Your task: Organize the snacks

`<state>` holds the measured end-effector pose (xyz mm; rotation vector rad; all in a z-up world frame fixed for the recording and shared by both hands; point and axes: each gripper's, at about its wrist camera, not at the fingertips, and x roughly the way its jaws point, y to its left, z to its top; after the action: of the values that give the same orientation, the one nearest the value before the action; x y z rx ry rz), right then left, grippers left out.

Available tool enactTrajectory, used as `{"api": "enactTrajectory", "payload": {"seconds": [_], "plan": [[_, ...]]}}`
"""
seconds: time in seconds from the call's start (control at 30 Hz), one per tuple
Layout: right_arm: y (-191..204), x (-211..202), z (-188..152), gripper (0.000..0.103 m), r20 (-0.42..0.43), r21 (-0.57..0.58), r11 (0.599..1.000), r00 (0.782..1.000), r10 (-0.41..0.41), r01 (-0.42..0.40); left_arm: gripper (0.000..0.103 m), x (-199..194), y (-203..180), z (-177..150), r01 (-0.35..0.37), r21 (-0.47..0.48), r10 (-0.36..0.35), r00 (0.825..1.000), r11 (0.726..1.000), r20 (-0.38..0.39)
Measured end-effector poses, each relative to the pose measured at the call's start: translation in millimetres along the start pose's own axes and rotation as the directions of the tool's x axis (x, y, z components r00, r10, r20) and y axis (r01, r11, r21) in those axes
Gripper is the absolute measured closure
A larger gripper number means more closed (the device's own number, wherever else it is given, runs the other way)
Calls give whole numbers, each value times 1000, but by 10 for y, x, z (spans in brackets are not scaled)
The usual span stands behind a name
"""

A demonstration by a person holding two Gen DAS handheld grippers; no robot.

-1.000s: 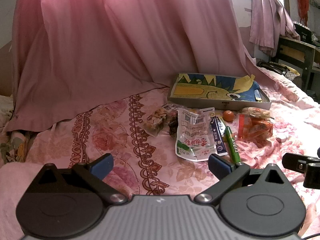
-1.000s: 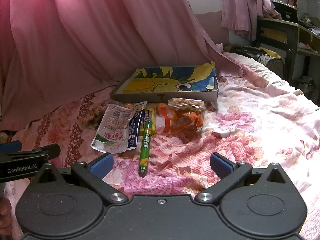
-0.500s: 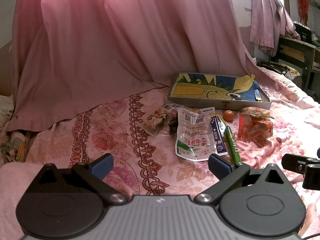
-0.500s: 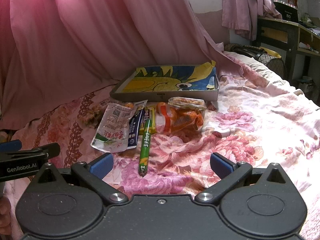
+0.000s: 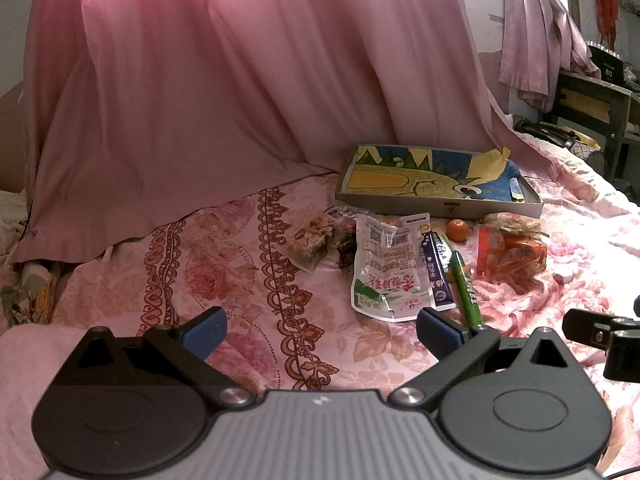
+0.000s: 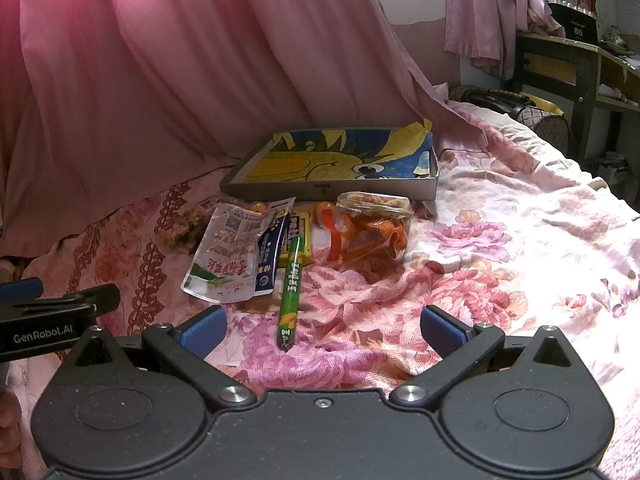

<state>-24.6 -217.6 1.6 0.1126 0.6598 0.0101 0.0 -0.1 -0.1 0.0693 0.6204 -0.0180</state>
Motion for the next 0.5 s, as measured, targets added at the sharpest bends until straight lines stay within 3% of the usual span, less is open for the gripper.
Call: {"api": "enactTrajectory", "payload": {"seconds": [0.27,0.5], "plan": [[-2,-2,-1,1,-2,1,1000,1000,1,-1,0,3,-2,1,-4,3,4,1000,1000,-5],[-27,42,2,0,-4,22,1000,1000,-9,9,0,62,20,34,-2,3,2,998,1000,-55]]}}
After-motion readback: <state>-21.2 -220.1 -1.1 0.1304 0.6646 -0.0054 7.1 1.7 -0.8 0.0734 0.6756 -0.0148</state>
